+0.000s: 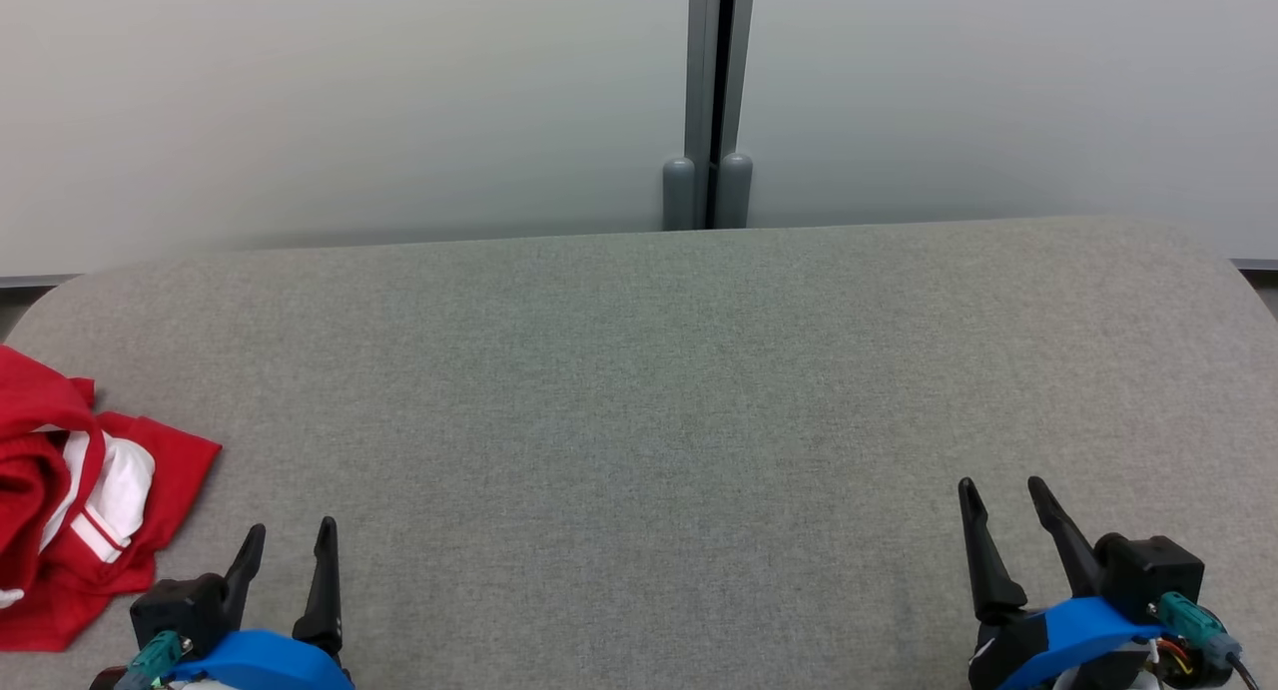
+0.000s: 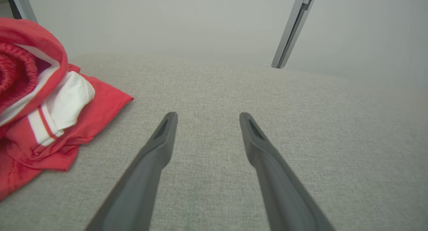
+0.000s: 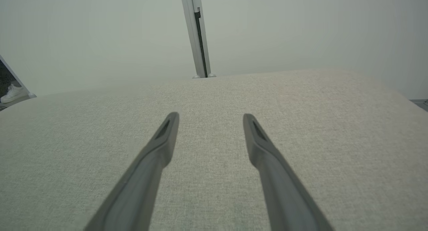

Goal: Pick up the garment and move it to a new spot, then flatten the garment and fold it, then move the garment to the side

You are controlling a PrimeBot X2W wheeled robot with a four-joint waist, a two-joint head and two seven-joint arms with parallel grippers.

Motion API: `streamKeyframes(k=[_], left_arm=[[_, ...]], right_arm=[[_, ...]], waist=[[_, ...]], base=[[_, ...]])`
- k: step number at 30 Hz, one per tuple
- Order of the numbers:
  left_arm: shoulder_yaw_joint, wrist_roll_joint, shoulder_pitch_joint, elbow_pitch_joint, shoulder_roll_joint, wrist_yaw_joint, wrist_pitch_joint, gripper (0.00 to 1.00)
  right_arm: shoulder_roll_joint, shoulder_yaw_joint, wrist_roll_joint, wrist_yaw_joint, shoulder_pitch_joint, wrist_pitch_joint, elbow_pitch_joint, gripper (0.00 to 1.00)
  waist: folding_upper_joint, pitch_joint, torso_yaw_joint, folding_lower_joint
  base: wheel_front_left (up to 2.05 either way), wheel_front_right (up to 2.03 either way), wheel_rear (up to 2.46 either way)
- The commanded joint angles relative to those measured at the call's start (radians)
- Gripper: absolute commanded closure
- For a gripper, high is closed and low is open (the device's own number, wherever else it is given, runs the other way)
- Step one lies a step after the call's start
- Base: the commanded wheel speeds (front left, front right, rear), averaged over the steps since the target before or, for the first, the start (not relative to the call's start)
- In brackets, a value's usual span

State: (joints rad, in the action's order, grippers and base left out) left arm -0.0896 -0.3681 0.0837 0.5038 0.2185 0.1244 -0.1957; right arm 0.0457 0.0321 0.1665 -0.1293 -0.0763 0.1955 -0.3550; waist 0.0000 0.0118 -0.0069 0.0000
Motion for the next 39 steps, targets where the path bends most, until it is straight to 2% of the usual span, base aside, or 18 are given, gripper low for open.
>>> streamKeyframes(k=[1, 16, 30, 35, 39], left_arm=[[-0.003, 0.021, 0.004, 0.003, 0.007, 0.008, -0.008, 0.0], [0.0, 0.131, -0.006, 0.041, 0.0, 0.009, -0.039, 0.0], [0.047, 0.201, -0.004, 0.05, -0.014, 0.007, -0.065, 0.0], [0.043, 0.222, 0.002, 0.057, -0.011, 0.007, -0.071, 0.0], [0.041, 0.209, 0.012, 0.06, -0.012, 0.007, -0.071, 0.0]], right_arm=[[0.005, 0.002, -0.018, -0.002, 0.007, 0.009, -0.001, 0.0], [0.006, 0.0, -0.102, -0.002, 0.014, 0.04, -0.007, 0.0], [0.007, 0.039, -0.168, -0.002, 0.024, 0.065, -0.001, 0.0], [0.007, 0.027, -0.194, -0.001, 0.019, 0.072, -0.006, 0.0], [0.007, 0.016, -0.183, -0.001, 0.013, 0.071, -0.009, 0.0]], waist=[[0.0, -0.001, 0.001, 0.0], [0.0, -0.012, 0.01, 0.0], [0.0, -0.007, 0.01, 0.0], [0.0, -0.001, 0.026, 0.0], [0.0, 0.006, 0.071, 0.0]], base=[[0.0, 0.0, 0.0], [0.0, 0.0, 0.0], [0.0, 0.0, 0.0], [0.0, 0.0, 0.0], [0.0, 0.0, 0.0]])
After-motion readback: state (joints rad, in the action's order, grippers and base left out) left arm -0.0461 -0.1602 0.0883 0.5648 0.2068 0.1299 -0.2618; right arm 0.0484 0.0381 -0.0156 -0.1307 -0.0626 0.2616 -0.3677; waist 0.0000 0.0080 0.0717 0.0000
